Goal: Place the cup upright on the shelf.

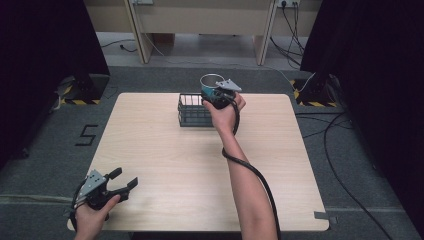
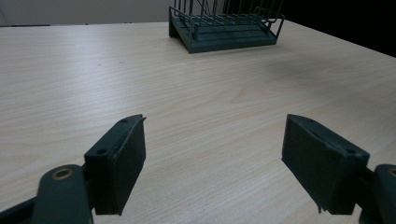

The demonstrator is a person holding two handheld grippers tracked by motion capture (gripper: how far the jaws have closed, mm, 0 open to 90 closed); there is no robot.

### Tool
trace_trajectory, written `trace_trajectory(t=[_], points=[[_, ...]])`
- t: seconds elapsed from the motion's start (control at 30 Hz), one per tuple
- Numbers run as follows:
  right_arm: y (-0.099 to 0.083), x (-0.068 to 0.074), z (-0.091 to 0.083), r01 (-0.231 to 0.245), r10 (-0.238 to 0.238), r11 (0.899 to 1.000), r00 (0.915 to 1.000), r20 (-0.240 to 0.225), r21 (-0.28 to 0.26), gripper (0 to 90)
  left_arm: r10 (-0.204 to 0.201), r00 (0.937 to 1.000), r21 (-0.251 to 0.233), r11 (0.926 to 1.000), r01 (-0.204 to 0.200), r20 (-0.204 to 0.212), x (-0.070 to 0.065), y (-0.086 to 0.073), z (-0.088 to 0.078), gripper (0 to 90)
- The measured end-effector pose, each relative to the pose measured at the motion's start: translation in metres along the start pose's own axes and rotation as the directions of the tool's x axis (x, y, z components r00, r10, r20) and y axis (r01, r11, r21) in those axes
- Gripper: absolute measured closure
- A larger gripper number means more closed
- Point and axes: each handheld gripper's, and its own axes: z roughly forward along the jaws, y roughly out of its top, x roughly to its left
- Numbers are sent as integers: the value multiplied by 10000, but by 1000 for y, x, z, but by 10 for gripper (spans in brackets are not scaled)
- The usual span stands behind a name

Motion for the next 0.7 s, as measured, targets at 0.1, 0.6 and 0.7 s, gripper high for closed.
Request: trace_trajectory(t=[0.1,0.6,0.7], points=[[0,2,4,-4,4,10000,10000,-23,10,176,-1,10000,-6,10000,1,14,0,0,0,214],[2,3,21,-54,53,9998,10000,57,189,176,-45,9999,-37,10000,45,96,0,0,0,213],[0,3,23,-81,78,9996,9999,88,278,176,-47,9999,-34,10000,47,100,0,0,0,213]])
